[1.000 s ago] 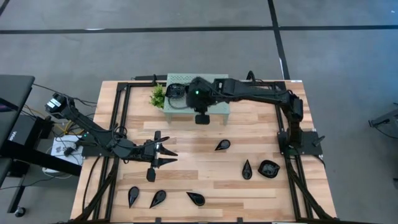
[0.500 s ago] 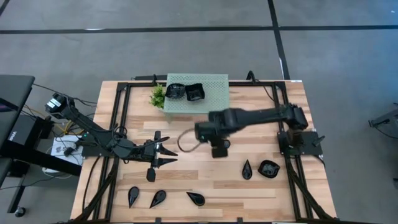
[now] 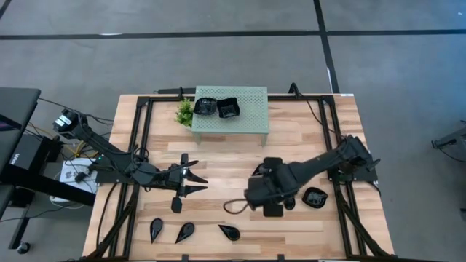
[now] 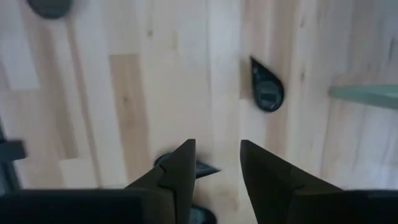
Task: Pick & Place Mini shaped plates
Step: Stack the leaf-shaped plate on top of the other leaf-shaped plates on the shelf
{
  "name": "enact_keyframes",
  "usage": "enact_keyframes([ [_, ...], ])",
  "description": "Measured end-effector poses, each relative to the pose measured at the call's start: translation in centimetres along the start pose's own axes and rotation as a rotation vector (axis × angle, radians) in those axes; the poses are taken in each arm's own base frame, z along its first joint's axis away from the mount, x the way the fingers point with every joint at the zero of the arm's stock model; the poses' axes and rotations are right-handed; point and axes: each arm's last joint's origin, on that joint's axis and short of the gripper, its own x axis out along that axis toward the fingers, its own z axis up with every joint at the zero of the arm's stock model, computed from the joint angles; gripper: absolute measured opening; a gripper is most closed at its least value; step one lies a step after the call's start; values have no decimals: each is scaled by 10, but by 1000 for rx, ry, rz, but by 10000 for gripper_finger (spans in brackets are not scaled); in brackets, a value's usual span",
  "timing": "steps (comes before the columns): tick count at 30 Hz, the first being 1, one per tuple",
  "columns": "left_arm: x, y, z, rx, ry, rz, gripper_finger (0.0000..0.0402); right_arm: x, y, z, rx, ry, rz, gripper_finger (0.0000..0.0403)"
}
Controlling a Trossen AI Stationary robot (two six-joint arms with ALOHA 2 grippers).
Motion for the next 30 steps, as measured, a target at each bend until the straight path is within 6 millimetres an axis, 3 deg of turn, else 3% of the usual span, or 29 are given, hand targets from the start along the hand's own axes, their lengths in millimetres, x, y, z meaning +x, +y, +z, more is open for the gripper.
enact_keyframes([
  [6,0,0,0,2,4,1,76,8,26,-27,55,44,-18,120],
  [12,0,0,0,3,4,-7,76,26,31,-83,261,85,-70,120],
  [20,0,1,3,68,-25,0,76,70,40,-147,400,9,72,120],
  [24,0,1,4,63,-36,2,76,93,48,-166,434,73,107,120],
  [30,2,4,5,58,-40,20,76,105,56,-181,398,94,120,120],
])
